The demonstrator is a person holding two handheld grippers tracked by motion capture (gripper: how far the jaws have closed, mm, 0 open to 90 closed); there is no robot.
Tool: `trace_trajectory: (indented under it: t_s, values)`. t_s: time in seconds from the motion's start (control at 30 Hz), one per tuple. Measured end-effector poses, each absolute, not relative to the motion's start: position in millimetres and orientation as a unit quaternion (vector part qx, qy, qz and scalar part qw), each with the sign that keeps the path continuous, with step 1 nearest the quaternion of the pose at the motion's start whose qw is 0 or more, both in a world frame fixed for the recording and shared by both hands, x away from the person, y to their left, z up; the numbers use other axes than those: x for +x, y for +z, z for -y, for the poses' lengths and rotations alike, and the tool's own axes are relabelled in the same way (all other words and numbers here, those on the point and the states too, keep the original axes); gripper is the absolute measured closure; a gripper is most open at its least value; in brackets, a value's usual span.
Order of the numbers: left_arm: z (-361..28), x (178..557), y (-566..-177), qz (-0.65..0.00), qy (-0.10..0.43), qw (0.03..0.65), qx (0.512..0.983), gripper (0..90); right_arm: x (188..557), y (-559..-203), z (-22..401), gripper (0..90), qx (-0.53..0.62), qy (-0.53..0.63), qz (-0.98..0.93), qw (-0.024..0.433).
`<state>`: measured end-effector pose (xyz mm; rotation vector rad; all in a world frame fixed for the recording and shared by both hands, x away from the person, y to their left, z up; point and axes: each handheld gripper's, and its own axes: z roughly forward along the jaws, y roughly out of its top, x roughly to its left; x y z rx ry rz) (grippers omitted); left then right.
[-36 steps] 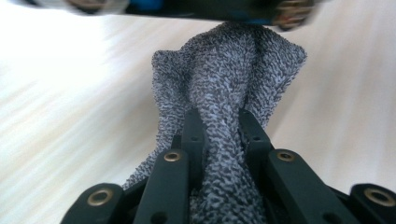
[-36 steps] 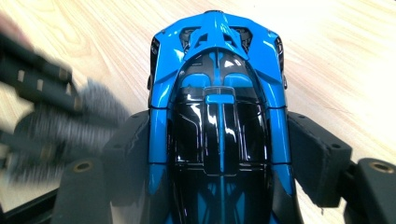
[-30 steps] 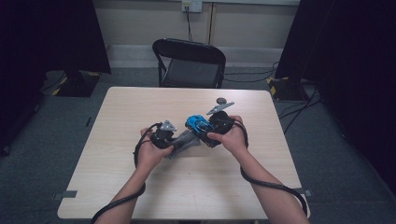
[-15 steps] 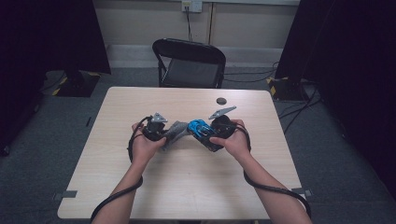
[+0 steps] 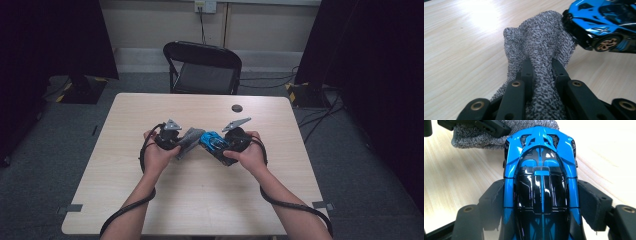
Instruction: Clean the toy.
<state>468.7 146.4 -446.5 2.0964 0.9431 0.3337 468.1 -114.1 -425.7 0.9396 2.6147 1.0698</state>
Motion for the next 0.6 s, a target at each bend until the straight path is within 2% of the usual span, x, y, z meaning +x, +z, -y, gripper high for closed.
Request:
trace_trajectory:
  t_s: [0.6]
  values:
    - [-131,460,-451,-0.351,0.113,0.407,0.836,76.4,470,-424,104,28.9,0.313,0.354,-0.877,0.089]
